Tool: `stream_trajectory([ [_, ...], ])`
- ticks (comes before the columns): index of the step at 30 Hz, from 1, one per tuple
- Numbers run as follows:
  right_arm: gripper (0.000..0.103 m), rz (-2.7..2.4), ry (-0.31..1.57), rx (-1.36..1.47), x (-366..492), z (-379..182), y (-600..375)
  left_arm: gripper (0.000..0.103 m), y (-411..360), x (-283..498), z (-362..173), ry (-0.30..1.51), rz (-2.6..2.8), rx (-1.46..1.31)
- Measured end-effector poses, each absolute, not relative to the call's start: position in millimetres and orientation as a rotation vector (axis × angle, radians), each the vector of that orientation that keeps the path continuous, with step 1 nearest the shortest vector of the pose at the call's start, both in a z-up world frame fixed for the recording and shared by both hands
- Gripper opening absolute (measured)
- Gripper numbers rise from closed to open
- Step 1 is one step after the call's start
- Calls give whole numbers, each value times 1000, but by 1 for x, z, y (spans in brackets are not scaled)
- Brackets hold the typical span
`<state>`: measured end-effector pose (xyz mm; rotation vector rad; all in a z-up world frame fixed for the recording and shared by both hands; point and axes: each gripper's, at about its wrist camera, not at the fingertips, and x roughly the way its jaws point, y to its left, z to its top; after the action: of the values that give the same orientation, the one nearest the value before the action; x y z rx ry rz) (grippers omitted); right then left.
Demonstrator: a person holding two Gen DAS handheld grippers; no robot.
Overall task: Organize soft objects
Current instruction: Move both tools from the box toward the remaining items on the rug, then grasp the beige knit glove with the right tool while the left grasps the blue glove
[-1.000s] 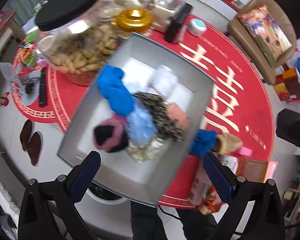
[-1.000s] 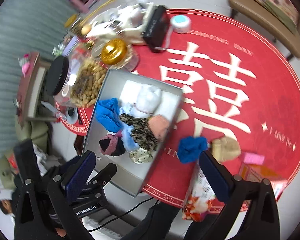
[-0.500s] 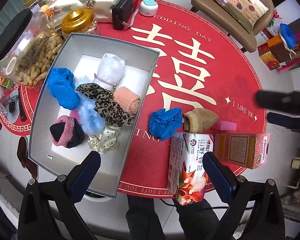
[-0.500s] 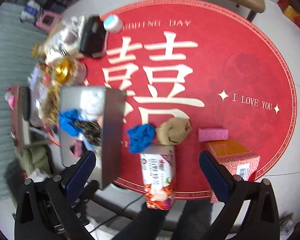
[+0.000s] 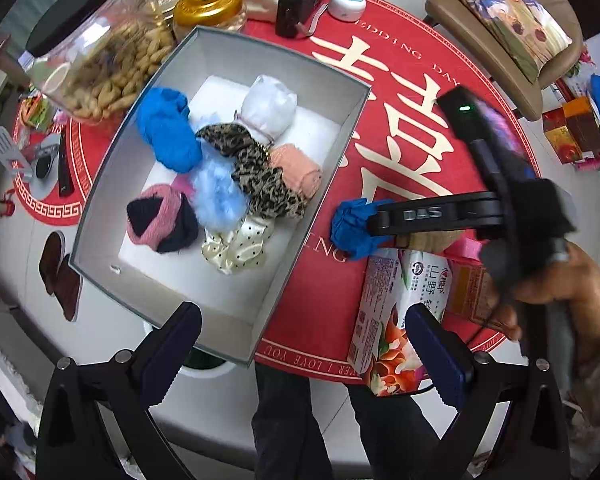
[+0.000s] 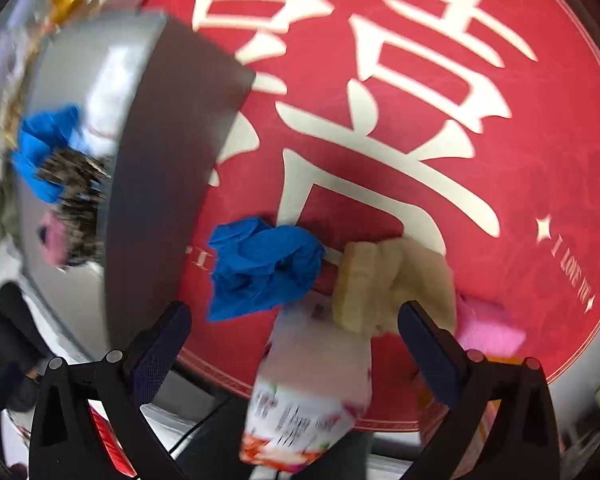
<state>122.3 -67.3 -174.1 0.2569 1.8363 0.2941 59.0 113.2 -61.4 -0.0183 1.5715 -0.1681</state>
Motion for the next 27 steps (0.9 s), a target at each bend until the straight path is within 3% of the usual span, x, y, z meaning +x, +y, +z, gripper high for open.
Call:
stream_trajectory([
  [3,102,294,1890,218,122,-192,-64,103,113,55,-66,1586,-159,-28],
  [4,97,295,1890,214,121,-196,-65,103,112,54,-67,1590,-158,-30],
  [6,65,272,1887,201,120,-199,-72,103,109,53,-69,1597,-156,-32],
  [8,22,220,1891,242,118,-201,-88,103,106,54,-70,1602,-159,-34],
  [9,18,180,1890,270,116,-202,-100,103,105,55,-71,1604,-163,-31],
  [13,17,-52,1799,376,112,-187,-162,103,89,63,-69,1599,-198,-6],
  [15,23,-159,1750,478,109,-177,-194,103,79,68,-67,1590,-220,12],
  [17,78,-207,1729,587,105,-171,-214,103,69,75,-66,1582,-240,30],
  [18,83,-209,1700,639,103,-165,-222,103,62,79,-66,1578,-250,41],
  [27,83,-168,1759,657,106,-177,-235,103,12,99,-89,1623,-301,109],
])
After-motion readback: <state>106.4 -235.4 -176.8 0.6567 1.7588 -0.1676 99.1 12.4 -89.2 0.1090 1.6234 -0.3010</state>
